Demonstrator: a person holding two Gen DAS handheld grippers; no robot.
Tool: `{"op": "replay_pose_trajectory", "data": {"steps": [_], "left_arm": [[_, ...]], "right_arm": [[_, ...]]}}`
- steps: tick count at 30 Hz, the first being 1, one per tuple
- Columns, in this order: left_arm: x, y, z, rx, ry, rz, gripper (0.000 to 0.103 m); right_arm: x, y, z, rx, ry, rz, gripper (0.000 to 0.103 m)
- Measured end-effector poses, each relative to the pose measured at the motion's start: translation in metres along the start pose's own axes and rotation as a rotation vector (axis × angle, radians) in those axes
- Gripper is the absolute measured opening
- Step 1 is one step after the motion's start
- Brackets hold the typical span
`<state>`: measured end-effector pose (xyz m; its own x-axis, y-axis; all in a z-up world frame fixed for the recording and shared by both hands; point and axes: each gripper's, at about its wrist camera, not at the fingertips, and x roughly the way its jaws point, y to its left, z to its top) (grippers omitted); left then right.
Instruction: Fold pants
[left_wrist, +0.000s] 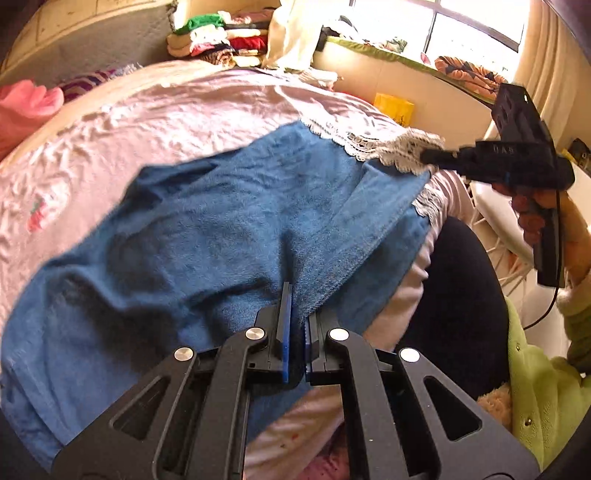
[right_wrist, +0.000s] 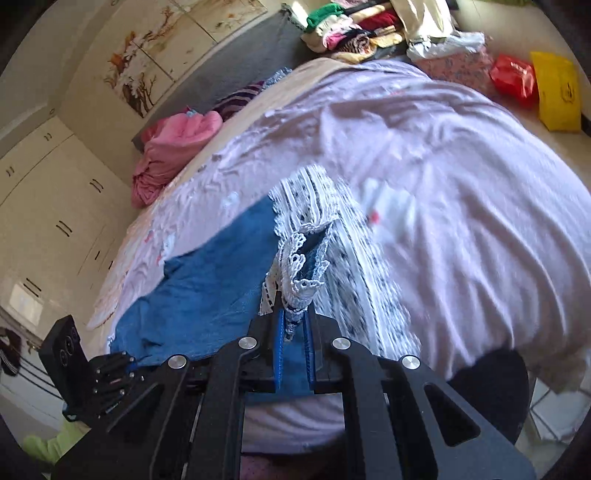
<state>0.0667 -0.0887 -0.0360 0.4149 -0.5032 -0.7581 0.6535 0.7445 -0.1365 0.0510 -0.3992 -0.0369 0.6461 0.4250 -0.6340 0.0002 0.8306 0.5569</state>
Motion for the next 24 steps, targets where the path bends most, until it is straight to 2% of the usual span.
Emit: {"op": "replay_pose_trajectory", "data": {"steps": [6,16,24], "left_arm": [[0.014,-0.012,-0.008,0.035,0.047,0.007,0.002],[0.023,-0.022,-0.019,0.063,0.071,0.041,0.004],[0.026,-0.025,-0.021,0.068,0.067,0.053,0.005]], "right_arm": [[0.004,-0.021,-0.018,0.048,0.028,-0.026,0.008],[0.012,-0.038,-0.028,0.089,0.066,-0.040,0.008],[0.009,-0.038,-0.031,0.071,0.057,-0.056,0.008]]}}
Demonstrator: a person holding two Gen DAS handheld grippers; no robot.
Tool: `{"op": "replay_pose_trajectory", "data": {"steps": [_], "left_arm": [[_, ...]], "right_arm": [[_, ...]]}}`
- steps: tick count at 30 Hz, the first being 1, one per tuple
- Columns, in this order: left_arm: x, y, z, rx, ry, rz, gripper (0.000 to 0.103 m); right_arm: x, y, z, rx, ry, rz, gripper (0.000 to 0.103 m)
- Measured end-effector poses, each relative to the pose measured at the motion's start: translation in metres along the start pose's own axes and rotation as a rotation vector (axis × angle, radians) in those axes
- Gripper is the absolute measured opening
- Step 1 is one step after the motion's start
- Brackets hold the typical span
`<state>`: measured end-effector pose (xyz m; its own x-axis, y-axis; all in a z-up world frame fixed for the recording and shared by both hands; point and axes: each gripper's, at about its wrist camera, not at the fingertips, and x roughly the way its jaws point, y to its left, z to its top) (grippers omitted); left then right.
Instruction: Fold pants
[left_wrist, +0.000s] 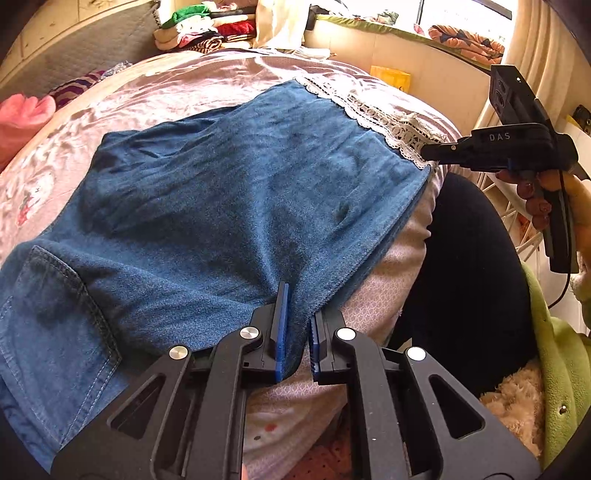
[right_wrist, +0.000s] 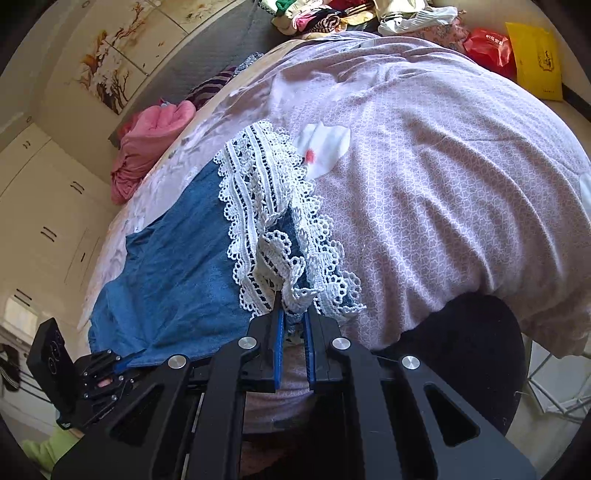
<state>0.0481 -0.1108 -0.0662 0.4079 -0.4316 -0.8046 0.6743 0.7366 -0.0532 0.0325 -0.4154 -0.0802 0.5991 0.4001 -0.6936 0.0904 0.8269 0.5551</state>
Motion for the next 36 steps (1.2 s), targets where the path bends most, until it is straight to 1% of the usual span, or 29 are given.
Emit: {"op": "replay_pose_trajectory", "data": {"steps": [2,3,5,6,7,8,9,10,14,15,16,17,18,19,20,21,23,25,27,29,30,31,33,35,36], "left_arm": [[0.003,0.001,-0.001,-0.013,0.000,-0.004,0.006],[0.003,0.002,-0.001,-0.020,-0.004,-0.012,0.008],[-0.002,0.006,-0.002,-0.041,-0.019,-0.048,0.022],[-0.007,0.009,-0.002,-0.056,-0.028,-0.061,0.039],[-0.013,0.010,-0.003,-0.065,-0.040,-0.064,0.046],[-0.023,0.011,-0.004,-0.073,-0.068,-0.080,0.046],[-0.032,0.014,-0.006,-0.085,-0.096,-0.095,0.046],[-0.040,0.018,-0.007,-0.099,-0.112,-0.089,0.046],[-0.074,0.043,-0.018,-0.199,-0.161,-0.013,0.047],[-0.083,0.052,-0.023,-0.229,-0.169,0.031,0.050],[-0.092,0.061,-0.029,-0.260,-0.167,0.097,0.055],[-0.100,0.072,-0.036,-0.294,-0.161,0.167,0.056],[-0.106,0.081,-0.043,-0.322,-0.157,0.213,0.057],[-0.114,0.096,-0.052,-0.375,-0.152,0.257,0.057],[-0.120,0.109,-0.060,-0.434,-0.143,0.279,0.057],[-0.127,0.125,-0.072,-0.510,-0.130,0.326,0.058],[-0.136,0.143,-0.086,-0.573,-0.125,0.372,0.061],[-0.135,0.157,-0.099,-0.639,-0.092,0.396,0.063],[-0.128,0.164,-0.102,-0.667,-0.080,0.386,0.063],[-0.118,0.168,-0.101,-0.672,-0.057,0.365,0.062],[-0.112,0.167,-0.100,-0.667,-0.043,0.371,0.046],[-0.105,0.168,-0.099,-0.667,-0.026,0.399,0.040],[-0.106,0.174,-0.099,-0.673,-0.038,0.396,0.036],[-0.115,0.178,-0.102,-0.674,-0.057,0.391,0.034],[-0.121,0.180,-0.103,-0.661,-0.060,0.428,0.034]], "right_arm": [[0.004,-0.001,-0.003,0.007,0.002,-0.004,0.008],[0.003,-0.002,-0.004,0.016,-0.001,0.004,0.009],[-0.003,-0.003,-0.002,0.030,0.002,0.025,0.011],[-0.007,-0.003,-0.001,0.025,0.005,0.025,0.011],[-0.011,-0.002,-0.001,0.015,0.013,0.028,0.016],[-0.015,-0.001,0.000,0.004,0.017,0.028,0.020],[-0.021,0.000,0.001,-0.010,0.010,0.018,0.022],[-0.026,0.001,0.001,-0.022,-0.001,0.001,0.025],[-0.051,0.005,0.008,-0.065,-0.076,-0.066,0.033],[-0.055,0.008,0.010,-0.087,-0.096,-0.084,0.035],[-0.056,0.012,0.012,-0.104,-0.110,-0.095,0.038],[-0.056,0.018,0.014,-0.130,-0.120,-0.097,0.040],[-0.054,0.025,0.015,-0.156,-0.120,-0.091,0.041],[-0.050,0.030,0.017,-0.175,-0.120,-0.087,0.042],[-0.044,0.039,0.019,-0.207,-0.112,-0.080,0.044],[-0.036,0.048,0.020,-0.240,-0.097,-0.079,0.045],[-0.021,0.062,0.023,-0.295,-0.080,-0.080,0.047],[-0.004,0.076,0.027,-0.346,-0.057,-0.078,0.048],[0.014,0.089,0.032,-0.389,-0.040,-0.084,0.048],[0.032,0.097,0.039,-0.418,-0.017,-0.087,0.049],[0.037,0.097,0.040,-0.420,-0.006,-0.098,0.049],[0.048,0.095,0.043,-0.420,0.016,-0.110,0.049],[0.059,0.086,0.045,-0.394,0.044,-0.140,0.049],[0.062,0.075,0.048,-0.360,0.044,-0.127,0.048],[0.061,0.073,0.048,-0.358,0.032,-0.136,0.048]]}}
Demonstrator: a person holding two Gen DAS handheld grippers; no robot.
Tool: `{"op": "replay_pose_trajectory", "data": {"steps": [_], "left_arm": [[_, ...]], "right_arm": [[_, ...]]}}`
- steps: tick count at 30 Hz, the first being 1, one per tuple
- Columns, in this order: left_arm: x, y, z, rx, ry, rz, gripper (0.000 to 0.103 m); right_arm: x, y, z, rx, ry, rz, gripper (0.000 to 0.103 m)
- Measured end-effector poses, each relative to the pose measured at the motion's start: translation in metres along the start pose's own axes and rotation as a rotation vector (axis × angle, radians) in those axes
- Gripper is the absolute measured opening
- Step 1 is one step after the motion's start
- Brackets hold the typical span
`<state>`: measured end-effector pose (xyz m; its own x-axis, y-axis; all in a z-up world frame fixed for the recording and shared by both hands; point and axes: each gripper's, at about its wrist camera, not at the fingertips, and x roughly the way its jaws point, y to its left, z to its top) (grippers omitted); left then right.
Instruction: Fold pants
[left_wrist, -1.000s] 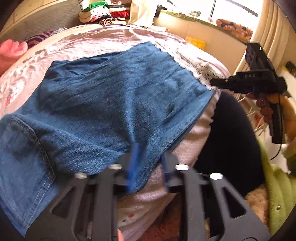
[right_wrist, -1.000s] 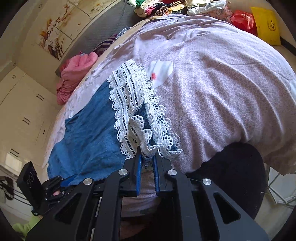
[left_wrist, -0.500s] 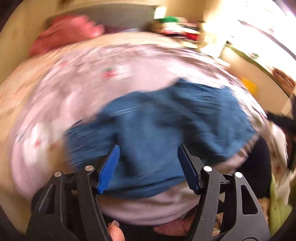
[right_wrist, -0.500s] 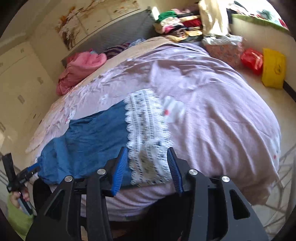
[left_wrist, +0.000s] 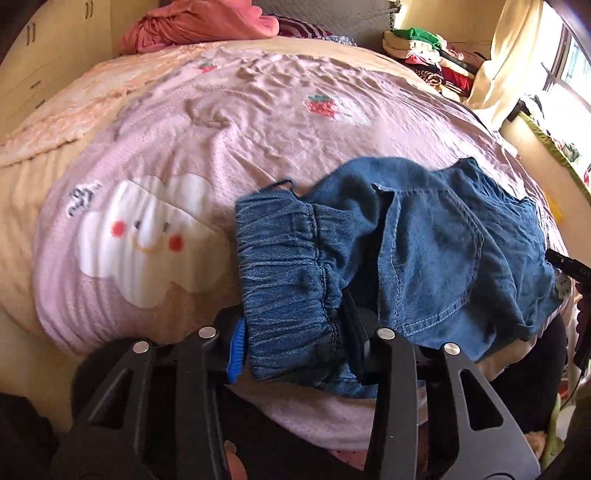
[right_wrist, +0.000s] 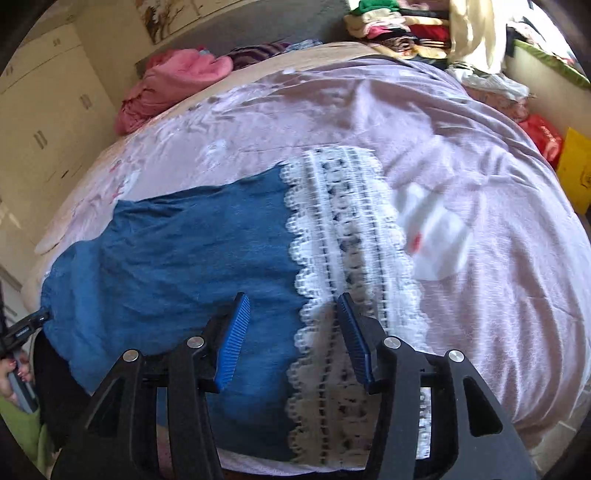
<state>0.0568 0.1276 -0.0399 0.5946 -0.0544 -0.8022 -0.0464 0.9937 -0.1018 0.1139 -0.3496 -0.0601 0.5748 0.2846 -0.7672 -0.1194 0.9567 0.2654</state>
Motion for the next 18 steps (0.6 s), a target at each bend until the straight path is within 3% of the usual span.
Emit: {"op": "replay_pose_trajectory", "data": {"steps": [2,6,7,9,12,15,18], "left_arm": [[0.001,0.001,0.000,0.010,-0.013,0.031,0.034],[0.011,0.002,-0.003,-0.001,0.008,0.009,0.039],[0.007,0.006,-0.002,-0.019,0.008,0.010,0.046],[-0.006,0.009,0.001,-0.039,-0.002,0.003,0.051],[-0.041,0.000,0.018,0.000,-0.082,0.021,0.056],[-0.055,-0.020,0.044,0.051,-0.131,-0.047,0.061],[-0.044,-0.070,0.076,0.166,-0.139,-0.117,0.061]], "right_arm": [[0.002,0.001,-0.002,-0.017,-0.001,-0.001,0.049],[-0.006,0.016,0.006,-0.078,-0.002,-0.013,0.050],[-0.015,0.019,0.013,-0.081,-0.033,0.021,0.051],[-0.026,0.025,0.024,-0.105,-0.071,0.033,0.053],[-0.034,0.017,0.042,-0.097,-0.113,0.018,0.056],[-0.028,-0.002,0.059,-0.060,-0.127,-0.012,0.056],[-0.011,-0.021,0.073,-0.003,-0.103,0.010,0.056]]}}
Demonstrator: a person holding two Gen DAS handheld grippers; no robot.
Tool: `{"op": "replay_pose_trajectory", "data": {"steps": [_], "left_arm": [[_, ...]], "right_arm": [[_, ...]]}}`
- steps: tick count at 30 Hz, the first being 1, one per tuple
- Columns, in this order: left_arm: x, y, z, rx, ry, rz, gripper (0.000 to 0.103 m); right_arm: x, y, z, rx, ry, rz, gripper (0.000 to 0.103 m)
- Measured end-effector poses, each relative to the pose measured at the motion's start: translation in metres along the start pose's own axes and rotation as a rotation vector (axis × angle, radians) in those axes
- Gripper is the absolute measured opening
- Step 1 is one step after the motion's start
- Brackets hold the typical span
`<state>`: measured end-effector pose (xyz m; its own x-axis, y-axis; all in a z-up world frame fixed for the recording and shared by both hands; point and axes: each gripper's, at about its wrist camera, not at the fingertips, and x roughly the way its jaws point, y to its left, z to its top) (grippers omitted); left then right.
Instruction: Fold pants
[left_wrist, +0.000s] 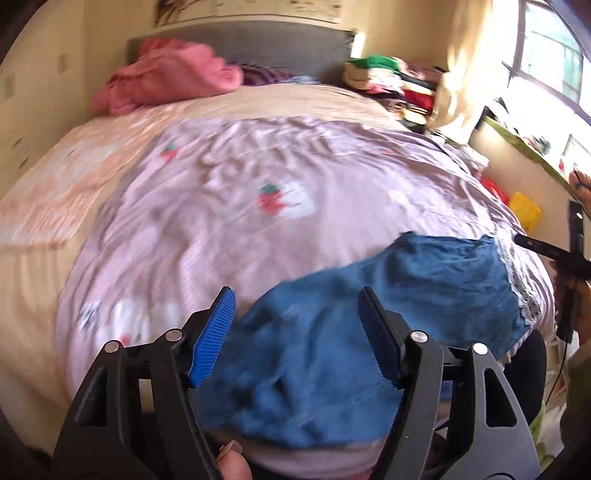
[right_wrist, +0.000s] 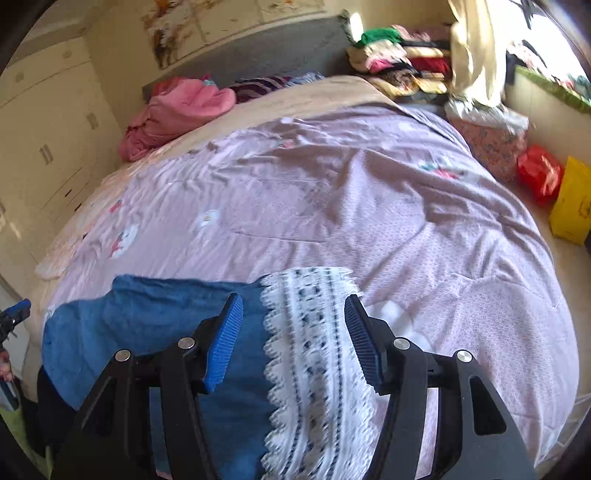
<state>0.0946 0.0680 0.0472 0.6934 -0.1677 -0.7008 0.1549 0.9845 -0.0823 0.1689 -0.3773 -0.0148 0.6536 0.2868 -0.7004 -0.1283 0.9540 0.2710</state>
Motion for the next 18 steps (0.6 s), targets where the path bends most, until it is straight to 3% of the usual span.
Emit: {"op": "replay_pose_trajectory", "data": {"steps": [4,7,12,17,18], "left_arm": [[0.060,-0.050,0.030,0.098,0.070,-0.162,0.061],[0.099,-0.078,0.034,0.188,0.129,-0.203,0.061],[0.145,-0.090,0.036,0.277,0.201,-0.214,0.059],[0.164,-0.093,0.041,0.279,0.236,-0.237,0.058],[0.170,-0.096,0.041,0.285,0.252,-0.235,0.053]], "right_arm": [[0.020,-0.020,0.004,0.075,0.045,0.037,0.056],[0.025,-0.024,0.005,0.075,0.053,0.053,0.056],[0.030,-0.020,0.003,0.047,0.065,0.090,0.056],[0.040,-0.026,0.009,0.061,0.068,0.093,0.056],[0.043,-0.026,0.010,0.065,0.067,0.095,0.056]]}}
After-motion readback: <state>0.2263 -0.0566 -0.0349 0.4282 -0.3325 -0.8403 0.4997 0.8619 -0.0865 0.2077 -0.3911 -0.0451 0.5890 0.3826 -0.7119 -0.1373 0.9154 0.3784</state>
